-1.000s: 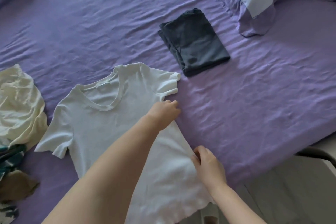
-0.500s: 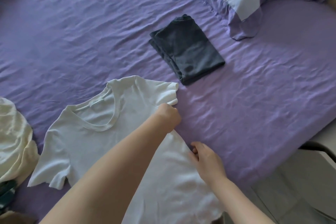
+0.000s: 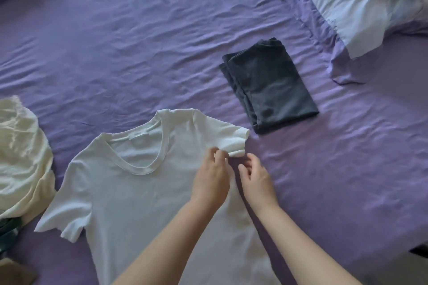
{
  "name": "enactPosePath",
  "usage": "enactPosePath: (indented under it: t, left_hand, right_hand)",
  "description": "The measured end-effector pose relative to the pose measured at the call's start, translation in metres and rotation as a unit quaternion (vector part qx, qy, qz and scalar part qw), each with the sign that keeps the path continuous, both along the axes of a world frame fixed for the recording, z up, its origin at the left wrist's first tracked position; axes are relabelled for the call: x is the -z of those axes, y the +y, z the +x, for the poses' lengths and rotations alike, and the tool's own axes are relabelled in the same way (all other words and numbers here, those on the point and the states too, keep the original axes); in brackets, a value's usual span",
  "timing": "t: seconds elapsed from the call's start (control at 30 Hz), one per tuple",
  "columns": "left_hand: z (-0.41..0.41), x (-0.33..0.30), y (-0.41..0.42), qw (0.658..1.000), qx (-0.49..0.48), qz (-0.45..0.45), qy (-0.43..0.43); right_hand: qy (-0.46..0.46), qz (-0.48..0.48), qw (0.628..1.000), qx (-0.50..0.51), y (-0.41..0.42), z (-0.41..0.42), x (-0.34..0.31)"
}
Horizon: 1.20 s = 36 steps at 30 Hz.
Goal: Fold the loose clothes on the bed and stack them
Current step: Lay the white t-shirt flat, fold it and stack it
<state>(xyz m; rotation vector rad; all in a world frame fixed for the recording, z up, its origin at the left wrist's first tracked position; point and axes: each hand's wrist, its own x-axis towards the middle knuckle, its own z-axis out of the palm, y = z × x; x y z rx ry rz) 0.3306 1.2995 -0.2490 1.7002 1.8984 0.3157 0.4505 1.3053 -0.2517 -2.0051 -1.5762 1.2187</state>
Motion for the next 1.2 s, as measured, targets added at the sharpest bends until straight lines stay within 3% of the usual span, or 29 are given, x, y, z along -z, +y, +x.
enactPosePath:
  t: [0.07,0.17,0.27,0.33,0.43,0.5,0.57,0.6,0.7,0.73,0.8,0.9,1.0,1.1,1.2]
  left_hand:
    - [-0.003,0.001,0.004,0.982,-0.152,-0.050,-0.102]
    - [-0.007,0.002,0.015,0.935,-0.255,-0.116,-0.219]
    - [-0.007,-0.007,0.027,0.828,-0.356,-0.168,-0.400]
    - [-0.006,-0.010,0.033,0.775,-0.388,-0.182,-0.464]
    - [-0.015,-0.012,0.041,0.741,-0.409,-0.208,-0.491]
    - [-0.026,-0.014,0.047,0.756,-0.399,-0.228,-0.466]
    - [-0.041,-0.015,0.056,0.781,-0.389,-0.233,-0.428]
    - [-0.050,-0.015,0.061,0.774,-0.399,-0.232,-0.433]
    - [-0.074,-0.016,0.073,0.734,-0.413,-0.256,-0.475]
    - [-0.080,-0.015,0.076,0.743,-0.406,-0.269,-0.460]
    - [-0.086,-0.015,0.082,0.795,-0.387,-0.254,-0.391]
    - [-0.083,-0.016,0.092,0.885,-0.326,-0.179,-0.281]
    - [-0.077,-0.010,0.096,0.941,-0.235,-0.190,-0.155]
    - [-0.076,-0.005,0.101,0.964,-0.183,-0.190,-0.035]
    - [-0.084,-0.001,0.103,0.960,-0.229,-0.156,-0.043]
  right_hand:
    - [0.007,0.021,1.000,-0.001,0.021,-0.013,0.001]
    - [0.038,0.026,0.999,0.014,0.039,-0.027,0.002]
    - [0.097,0.021,0.992,0.084,0.048,-0.037,-0.002]
    - [0.105,-0.012,0.988,0.114,0.050,-0.042,-0.003]
    - [0.094,-0.067,0.989,0.096,0.056,-0.043,0.001]
    - [0.038,-0.052,0.997,0.049,0.058,-0.043,0.001]
    - [-0.049,0.040,0.998,-0.011,0.058,-0.045,-0.002]
    - [-0.058,0.104,0.991,-0.055,0.057,-0.047,-0.005]
    - [-0.058,0.248,0.932,-0.256,0.048,-0.057,-0.010]
    - [-0.092,0.276,0.902,-0.317,0.044,-0.058,-0.008]
    - [-0.141,0.294,0.866,-0.379,0.040,-0.059,-0.004]
    - [-0.155,0.305,0.860,-0.379,0.034,-0.055,0.002]
    - [-0.145,0.340,0.855,-0.364,0.029,-0.049,0.010]
    - [-0.125,0.335,0.876,-0.324,0.027,-0.042,0.016]
    - [-0.116,0.328,0.866,-0.360,0.027,-0.033,0.019]
